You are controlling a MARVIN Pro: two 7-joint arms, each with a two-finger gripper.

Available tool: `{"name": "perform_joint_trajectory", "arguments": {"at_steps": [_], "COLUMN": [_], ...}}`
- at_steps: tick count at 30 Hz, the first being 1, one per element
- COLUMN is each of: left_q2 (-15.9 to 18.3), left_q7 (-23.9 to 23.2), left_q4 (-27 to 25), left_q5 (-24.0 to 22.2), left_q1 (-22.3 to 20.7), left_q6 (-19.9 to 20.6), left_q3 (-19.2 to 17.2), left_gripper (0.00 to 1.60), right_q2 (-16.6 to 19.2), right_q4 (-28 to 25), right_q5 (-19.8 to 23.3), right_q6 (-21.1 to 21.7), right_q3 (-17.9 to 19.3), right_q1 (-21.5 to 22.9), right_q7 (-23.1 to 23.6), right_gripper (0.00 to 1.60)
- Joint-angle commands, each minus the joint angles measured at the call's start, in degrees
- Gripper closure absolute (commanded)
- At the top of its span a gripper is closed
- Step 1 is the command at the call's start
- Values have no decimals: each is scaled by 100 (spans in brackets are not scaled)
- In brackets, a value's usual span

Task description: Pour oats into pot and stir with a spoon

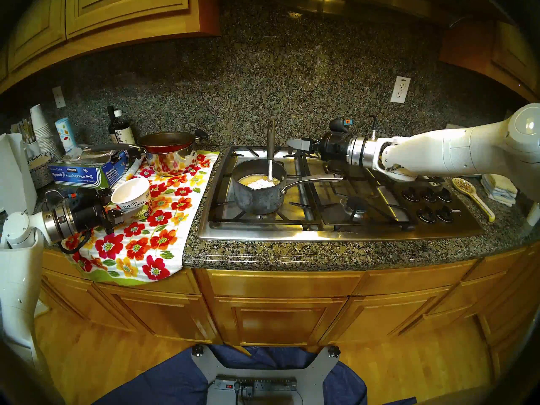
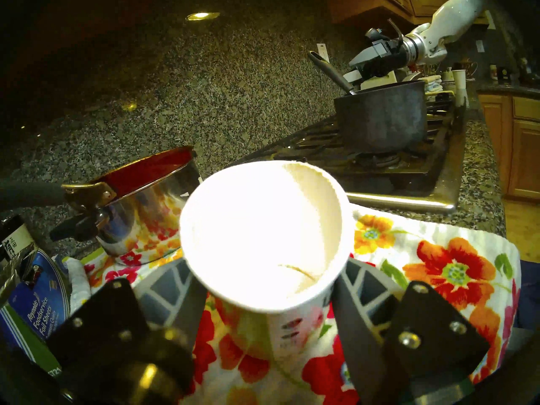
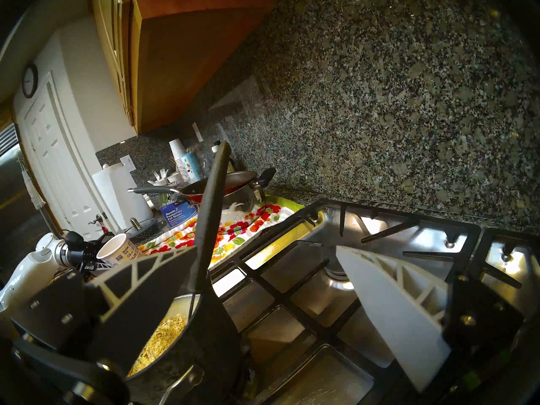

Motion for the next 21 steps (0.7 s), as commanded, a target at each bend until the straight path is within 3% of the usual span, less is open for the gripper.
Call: {"name": "perform_joint_trajectory", "arguments": {"at_steps": [1,14,21], "left_q2": [178,293,260], "left_q7": [-11,-111,-106], "left_q4": [-89,-117,15], "left_q5": [-18,77,191], "left_q1": [-182,-200,-154], "left_q6": [64,282,188], "left_q3": [-50,18,74], "left_gripper": [89,88,87], "right_q2": [3,3,4], "right_q4": [54,54,50], "right_q5": [23,23,23], "right_q6": [-28,-28,-28], "right_q3": [106,106,105], "right_q1": [245,246,249], "right_q7": [2,2,-1], "right_gripper": [0,0,0]}}
